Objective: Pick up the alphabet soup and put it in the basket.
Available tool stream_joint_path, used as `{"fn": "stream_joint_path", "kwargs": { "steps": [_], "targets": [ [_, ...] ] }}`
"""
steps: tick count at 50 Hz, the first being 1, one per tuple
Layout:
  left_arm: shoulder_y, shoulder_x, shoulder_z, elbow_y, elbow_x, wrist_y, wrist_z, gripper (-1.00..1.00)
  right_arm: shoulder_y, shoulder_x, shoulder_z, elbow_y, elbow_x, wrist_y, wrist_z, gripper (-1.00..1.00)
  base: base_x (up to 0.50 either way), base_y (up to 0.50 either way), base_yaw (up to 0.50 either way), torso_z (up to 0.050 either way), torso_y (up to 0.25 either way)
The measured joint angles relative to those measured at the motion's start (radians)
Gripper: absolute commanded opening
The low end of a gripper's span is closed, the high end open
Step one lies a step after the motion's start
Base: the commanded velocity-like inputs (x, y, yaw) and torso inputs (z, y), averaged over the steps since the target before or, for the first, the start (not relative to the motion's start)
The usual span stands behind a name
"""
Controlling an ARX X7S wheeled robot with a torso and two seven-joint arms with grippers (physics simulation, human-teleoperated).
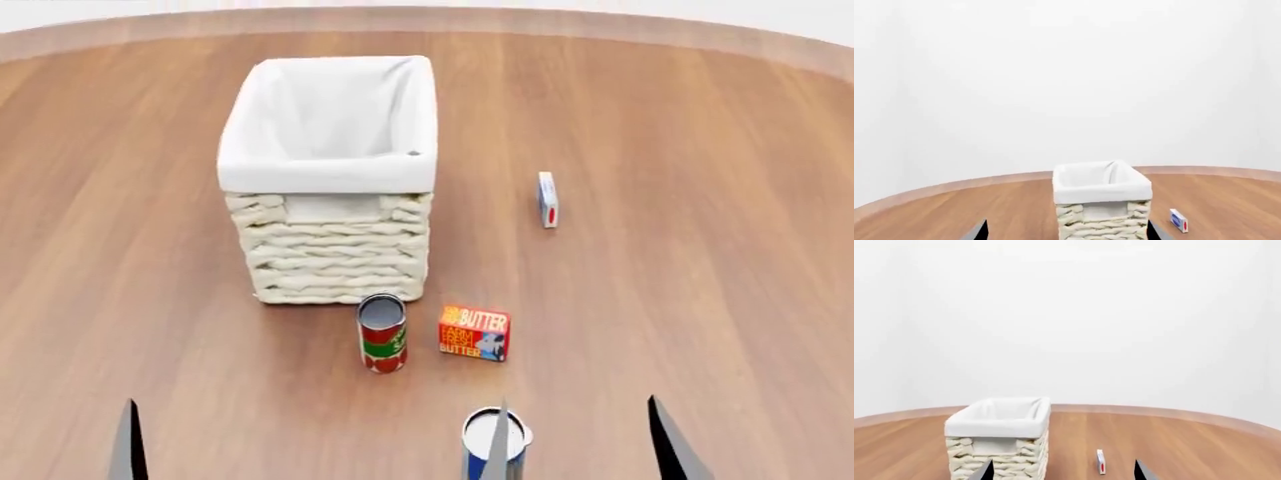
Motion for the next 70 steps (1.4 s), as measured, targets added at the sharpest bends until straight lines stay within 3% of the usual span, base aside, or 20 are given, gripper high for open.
{"fn": "stream_joint_path", "kwargs": {
  "steps": [35,45,70],
  "targets": [
    [-0.003,-0.031,0.026,0.023,0.004,-0.022,-0.044,1.0,-0.003,0.042,-0.029,-0.006,0.033,-0.01,0.03,1.0,0.5,0.0,0.0,0.0,0.0],
    [-0.006,-0.038,0.03,0.02,0.002,-0.024,-0.055,1.0,-0.002,0.048,-0.032,0.0,0.038,-0.017,0.041,1.0,0.0,0.01,0.0,0.0,0.002],
    [-0.009,-0.054,0.046,0.014,-0.003,-0.029,-0.076,1.0,0.0,0.068,-0.046,0.007,0.043,-0.015,0.064,1.0,0.0,0.5,0.0,0.0,0.0]
  ]
}}
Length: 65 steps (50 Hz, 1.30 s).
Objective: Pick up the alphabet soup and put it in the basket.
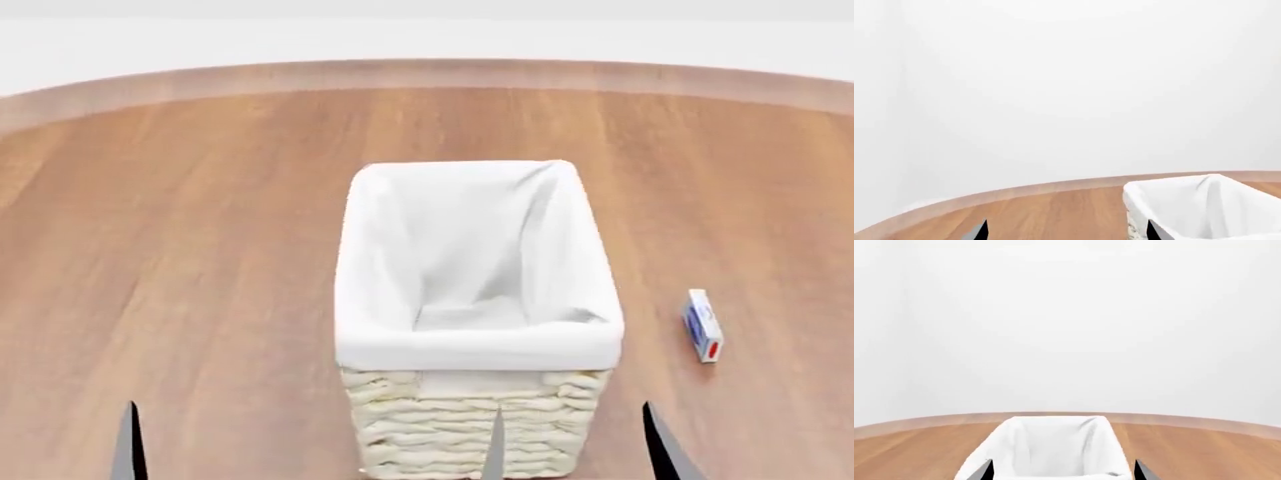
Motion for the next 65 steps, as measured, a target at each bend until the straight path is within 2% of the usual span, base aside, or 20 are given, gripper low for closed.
{"fn": "stream_joint_path", "kwargs": {
  "steps": [11,47,54,59,65],
  "targets": [
    [-0.002,-0.007,0.006,0.0,-0.004,0.0,-0.007,1.0,0.001,0.007,-0.007,-0.005,0.003,0.003,0.009,1.0,0.0,0.48,0.0,0.0,0.0],
    [-0.01,-0.032,0.021,-0.017,-0.021,0.006,-0.039,1.0,0.002,0.042,0.007,-0.031,0.049,0.001,0.027,1.0,0.0,-0.05,0.0,0.0,0.0],
    [-0.019,-0.036,0.029,-0.038,-0.02,0.007,-0.047,1.0,-0.04,0.139,0.176,-0.106,0.204,0.047,0.009,1.0,0.0,0.0,0.0,0.0,0.0],
    [-0.023,-0.041,0.027,-0.04,-0.015,-0.003,-0.058,1.0,-0.182,0.168,0.392,-0.047,0.296,-0.024,-0.103,1.0,0.0,0.0,0.0,0.0,0.0],
    [-0.027,-0.047,0.028,-0.042,-0.011,-0.012,-0.069,1.0,-0.294,0.18,0.549,0.008,0.355,-0.085,-0.196,1.0,0.0,0.0,0.0,0.0,0.0]
  ]
}}
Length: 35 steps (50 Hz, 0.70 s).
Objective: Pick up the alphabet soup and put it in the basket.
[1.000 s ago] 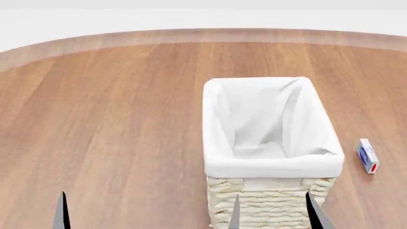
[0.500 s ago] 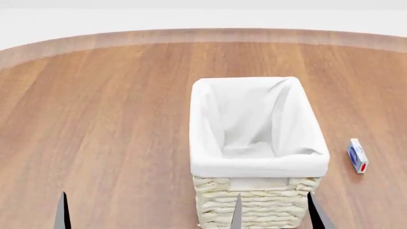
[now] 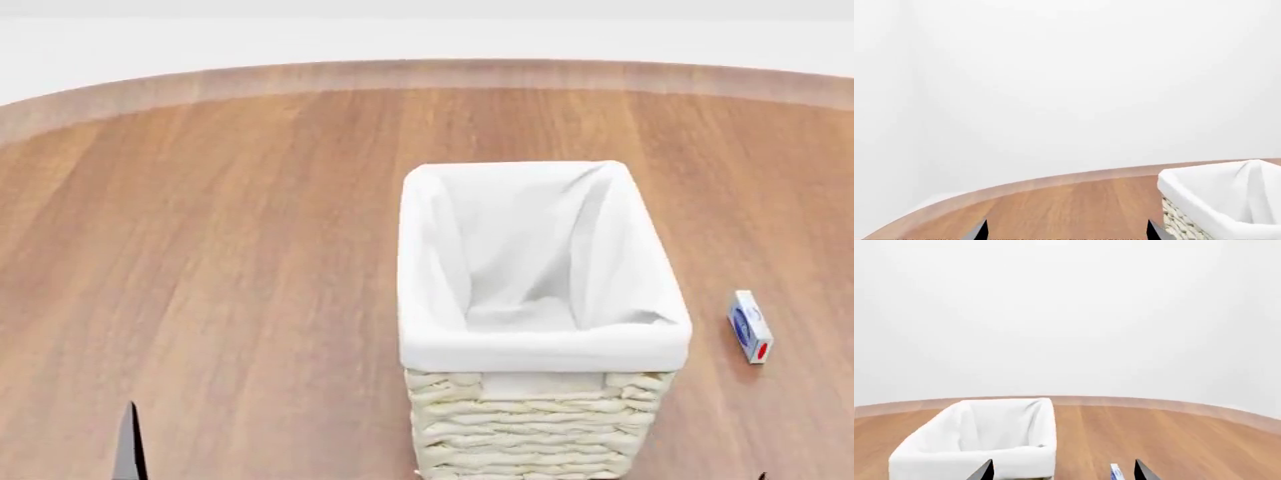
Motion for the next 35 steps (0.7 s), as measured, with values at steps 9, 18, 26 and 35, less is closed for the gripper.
{"fn": "stream_joint_path", "kwargs": {
  "steps": [9,18,26,35],
  "targets": [
    [-0.004,-0.007,0.002,-0.004,-0.001,-0.005,-0.011,1.0,-0.086,-0.001,0.109,0.045,0.036,-0.055,-0.078,1.0,0.0,0.0,0.0,0.0,0.0],
    [-0.007,-0.013,0.005,-0.008,-0.004,-0.006,-0.02,1.0,-0.141,-0.037,0.137,0.08,0.027,-0.115,-0.138,1.0,0.0,0.0,0.0,0.0,0.0],
    [-0.01,-0.018,0.009,-0.012,-0.005,-0.006,-0.028,1.0,-0.199,-0.1,0.131,0.131,-0.011,-0.187,-0.197,1.0,0.0,0.0,0.0,0.0,0.0],
    [-0.014,-0.023,0.015,-0.017,-0.005,-0.005,-0.035,1.0,-0.214,-0.176,0.106,0.22,-0.089,-0.293,-0.245,1.0,0.0,0.0,0.0,0.0,0.0]
  ]
}}
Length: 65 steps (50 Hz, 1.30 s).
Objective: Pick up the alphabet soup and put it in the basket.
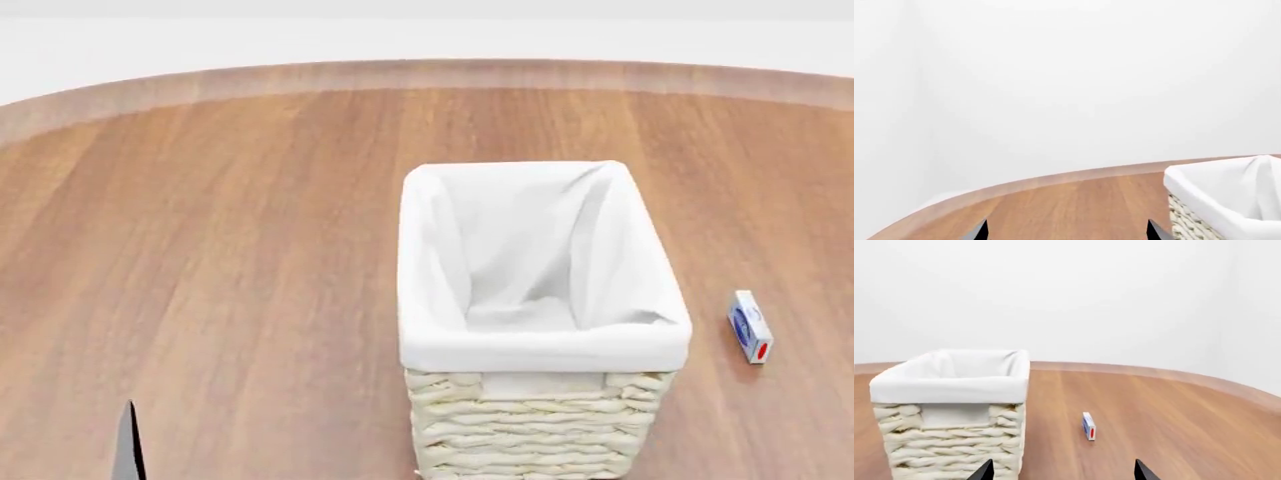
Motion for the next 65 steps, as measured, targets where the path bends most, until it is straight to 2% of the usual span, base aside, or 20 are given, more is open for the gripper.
{"fn": "stream_joint_path", "kwargs": {
  "steps": [14,26,65],
  "targets": [
    [0.001,-0.008,0.004,0.0,-0.001,0.002,-0.014,1.0,0.006,-0.097,-0.027,0.183,-0.065,-0.163,-0.064,1.0,0.0,0.0,0.0,0.0,0.0],
    [0.001,-0.014,0.005,0.0,-0.007,0.004,-0.023,1.0,0.018,-0.138,-0.045,0.295,-0.07,-0.226,-0.092,1.0,0.0,0.0,0.0,0.0,0.0],
    [-0.001,-0.031,0.016,-0.015,-0.025,0.021,-0.045,1.0,0.134,-0.167,-0.07,0.572,-0.127,-0.334,-0.065,1.0,0.0,0.0,0.0,0.0,0.0]
  ]
}}
